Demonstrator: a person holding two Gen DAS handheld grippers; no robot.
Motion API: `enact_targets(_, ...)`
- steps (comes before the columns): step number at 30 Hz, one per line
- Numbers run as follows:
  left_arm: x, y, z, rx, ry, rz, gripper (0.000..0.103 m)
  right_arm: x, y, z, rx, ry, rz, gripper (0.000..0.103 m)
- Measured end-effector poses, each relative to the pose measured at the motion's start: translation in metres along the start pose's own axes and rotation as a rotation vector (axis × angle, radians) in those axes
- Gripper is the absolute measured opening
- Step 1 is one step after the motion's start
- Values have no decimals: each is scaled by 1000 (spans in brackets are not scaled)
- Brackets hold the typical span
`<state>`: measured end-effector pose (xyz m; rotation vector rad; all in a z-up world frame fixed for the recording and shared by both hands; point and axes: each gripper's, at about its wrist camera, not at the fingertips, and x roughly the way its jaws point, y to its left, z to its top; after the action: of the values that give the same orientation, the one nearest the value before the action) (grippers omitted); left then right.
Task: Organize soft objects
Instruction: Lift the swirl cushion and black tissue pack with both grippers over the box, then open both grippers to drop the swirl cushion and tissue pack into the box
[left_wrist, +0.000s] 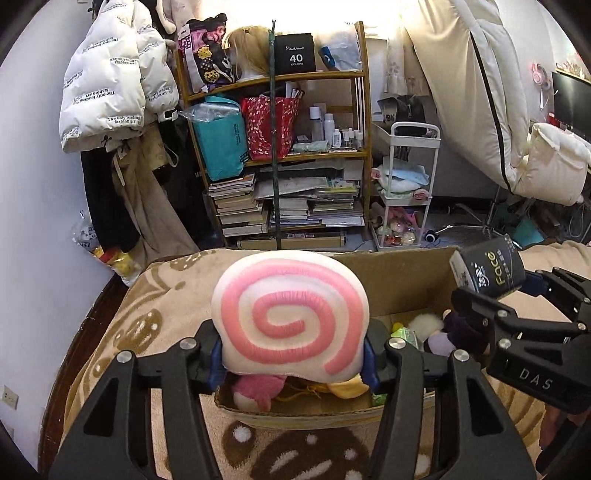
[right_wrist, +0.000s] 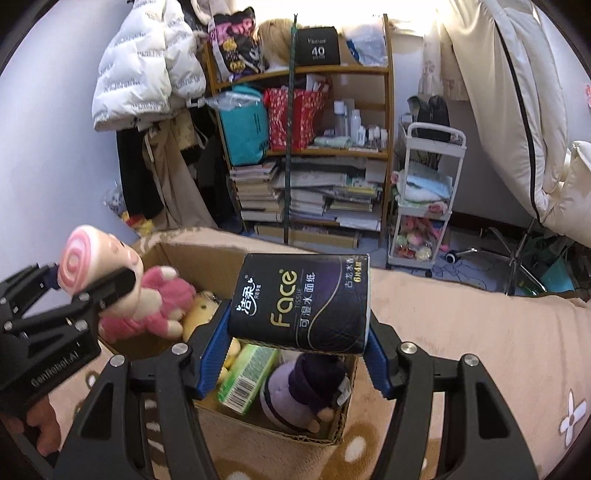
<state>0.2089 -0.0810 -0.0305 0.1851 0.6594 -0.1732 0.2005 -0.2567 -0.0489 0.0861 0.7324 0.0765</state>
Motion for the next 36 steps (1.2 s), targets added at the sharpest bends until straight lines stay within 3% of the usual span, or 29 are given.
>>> enact_targets(12,7,-1,-8,-21,42,-3,66,9,-1,-6,-21,45,-3,68)
enact_targets(19,0,7,-10,-33,31,35,86,6,1,-7,-37,59,-1,69)
enact_targets(23,-7,11,-6,-47,14,14,87,4,0,-8,-23,59,4,70)
enact_targets(27,-11,10,-4,-26,2,24,90,-2,-2,-7,-4,45,22,81)
enact_targets(36,-18,13,-4,-35,2,25,96,-14,-1,-3,-12,32,9,86)
